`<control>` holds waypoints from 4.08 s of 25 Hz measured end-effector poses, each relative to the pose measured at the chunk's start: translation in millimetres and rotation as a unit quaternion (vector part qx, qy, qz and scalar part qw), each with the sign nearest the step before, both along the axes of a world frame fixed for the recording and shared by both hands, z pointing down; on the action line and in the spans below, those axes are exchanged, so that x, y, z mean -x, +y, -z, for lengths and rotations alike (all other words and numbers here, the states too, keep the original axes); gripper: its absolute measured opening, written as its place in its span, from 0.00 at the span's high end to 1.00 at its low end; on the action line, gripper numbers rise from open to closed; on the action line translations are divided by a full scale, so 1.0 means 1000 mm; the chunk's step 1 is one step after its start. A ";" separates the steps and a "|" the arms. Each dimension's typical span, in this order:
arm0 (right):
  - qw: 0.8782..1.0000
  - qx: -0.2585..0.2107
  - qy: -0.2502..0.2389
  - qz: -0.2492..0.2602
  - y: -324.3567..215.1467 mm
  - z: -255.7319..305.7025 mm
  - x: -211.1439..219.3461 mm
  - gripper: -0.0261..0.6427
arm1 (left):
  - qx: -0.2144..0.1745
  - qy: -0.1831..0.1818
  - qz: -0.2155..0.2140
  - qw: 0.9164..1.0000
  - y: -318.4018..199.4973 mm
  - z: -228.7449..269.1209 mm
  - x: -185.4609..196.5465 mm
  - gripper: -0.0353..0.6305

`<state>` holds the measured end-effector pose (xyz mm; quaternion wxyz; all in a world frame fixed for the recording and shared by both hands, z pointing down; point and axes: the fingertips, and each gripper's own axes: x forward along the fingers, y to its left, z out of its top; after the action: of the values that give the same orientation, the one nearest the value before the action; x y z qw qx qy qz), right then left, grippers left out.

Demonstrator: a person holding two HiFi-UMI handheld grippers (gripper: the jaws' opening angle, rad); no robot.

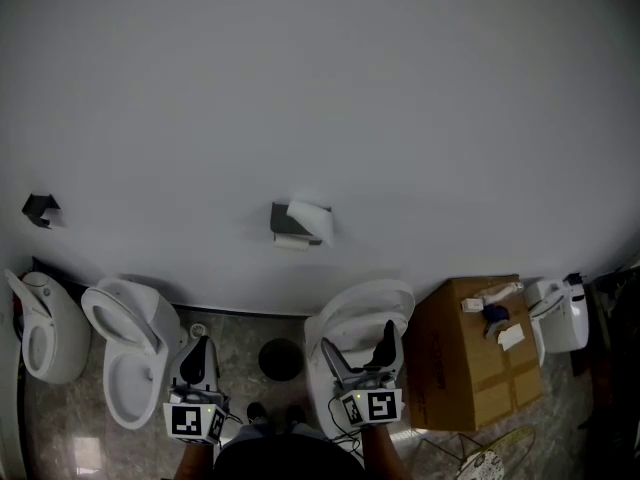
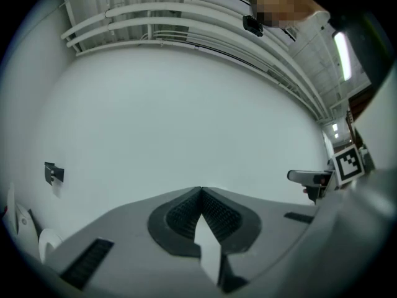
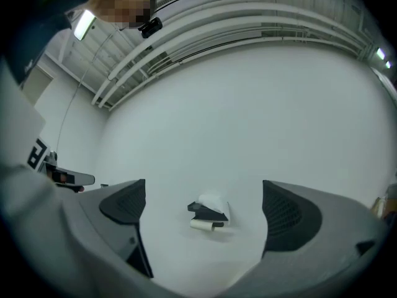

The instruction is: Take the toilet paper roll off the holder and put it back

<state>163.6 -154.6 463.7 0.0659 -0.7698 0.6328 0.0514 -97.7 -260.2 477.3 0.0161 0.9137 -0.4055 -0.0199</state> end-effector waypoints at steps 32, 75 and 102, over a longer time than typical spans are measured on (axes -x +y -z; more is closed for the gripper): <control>0.998 0.042 0.013 0.048 -0.136 -0.032 -0.041 0.11 | 0.002 0.018 -0.001 1.000 -0.089 0.000 -0.040 0.94; 0.990 0.130 -0.015 0.050 -0.279 -0.102 -0.116 0.25 | 0.036 -0.010 0.011 0.999 -0.109 -0.026 -0.036 0.94; 0.977 0.195 0.029 0.085 -0.324 -0.118 -0.117 0.54 | 0.052 -0.011 0.015 0.998 -0.119 -0.036 -0.039 0.94</control>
<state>280.8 -478.1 581.5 -0.0998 -0.7097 0.6952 -0.0559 -58.5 -379.6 512.9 0.0585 0.9056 -0.4199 0.0107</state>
